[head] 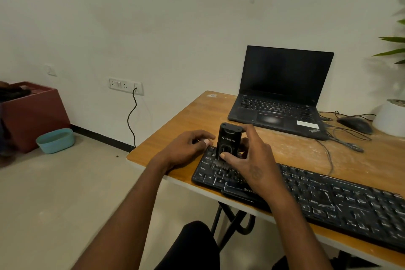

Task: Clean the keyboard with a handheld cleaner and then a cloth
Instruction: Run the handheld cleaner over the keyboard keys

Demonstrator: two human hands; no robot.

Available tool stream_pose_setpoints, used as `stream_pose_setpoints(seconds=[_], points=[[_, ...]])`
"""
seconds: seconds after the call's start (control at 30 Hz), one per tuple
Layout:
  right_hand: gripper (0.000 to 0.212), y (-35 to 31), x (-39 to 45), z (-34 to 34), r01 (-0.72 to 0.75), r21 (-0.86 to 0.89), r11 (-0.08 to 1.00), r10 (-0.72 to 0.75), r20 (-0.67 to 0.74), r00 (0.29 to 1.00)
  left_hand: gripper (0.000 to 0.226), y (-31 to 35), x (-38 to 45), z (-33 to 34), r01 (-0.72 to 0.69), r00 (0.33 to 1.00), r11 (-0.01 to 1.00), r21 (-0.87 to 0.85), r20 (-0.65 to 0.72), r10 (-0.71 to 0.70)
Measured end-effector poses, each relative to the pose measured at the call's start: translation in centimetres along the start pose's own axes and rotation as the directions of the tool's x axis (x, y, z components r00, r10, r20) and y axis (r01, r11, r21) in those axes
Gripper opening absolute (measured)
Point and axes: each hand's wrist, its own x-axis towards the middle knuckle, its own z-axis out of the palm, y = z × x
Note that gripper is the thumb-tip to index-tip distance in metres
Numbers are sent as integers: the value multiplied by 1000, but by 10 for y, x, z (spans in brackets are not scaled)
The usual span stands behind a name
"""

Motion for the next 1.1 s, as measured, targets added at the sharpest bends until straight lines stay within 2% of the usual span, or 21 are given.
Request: stream_pose_setpoints(seconds=[0.03, 0.1, 0.17, 0.23, 0.3, 0.37, 0.6, 0.73, 0.93, 1.1], points=[[63, 0, 0, 0, 3, 1, 1000, -3, 12, 1000, 40, 2, -4, -3, 8, 999, 998, -61, 39, -6], [59, -3, 3, 1, 6, 2, 1000, -6, 39, 999, 79, 3, -15, -16, 15, 980, 995, -96, 197, 4], [57, -5, 7, 4, 15, -5, 1000, -15, 55, 998, 118, -1, -22, -29, 16, 917, 999, -28, 399, -3], [56, -6, 12, 8, 27, -10, 1000, -26, 59, 998, 135, 1, -24, -33, 0, 860, 999, 52, 510, -27], [56, -8, 16, 13, 30, -9, 1000, -29, 70, 997, 137, 8, -24, -28, -35, 840, 996, 86, 543, -18], [56, -8, 17, 15, 39, -10, 999, -38, 80, 996, 136, 11, -23, -24, -50, 848, 993, 111, 530, -17], [61, 3, 4, -12, -8, -38, 999, 10, 43, 999, 142, 2, -21, -22, 4, 884, 985, 171, 461, -83], [59, -1, 9, -4, 7, -49, 999, -5, 44, 999, 141, 3, -22, -21, 9, 889, 987, 160, 450, -81], [57, -6, 27, 21, 48, -39, 998, -43, 119, 992, 126, 6, -24, -19, -20, 904, 992, 121, 427, -34], [58, 8, 16, -11, 2, -83, 997, 1, 44, 999, 140, 1, -24, -20, 51, 899, 993, 108, 428, -93]])
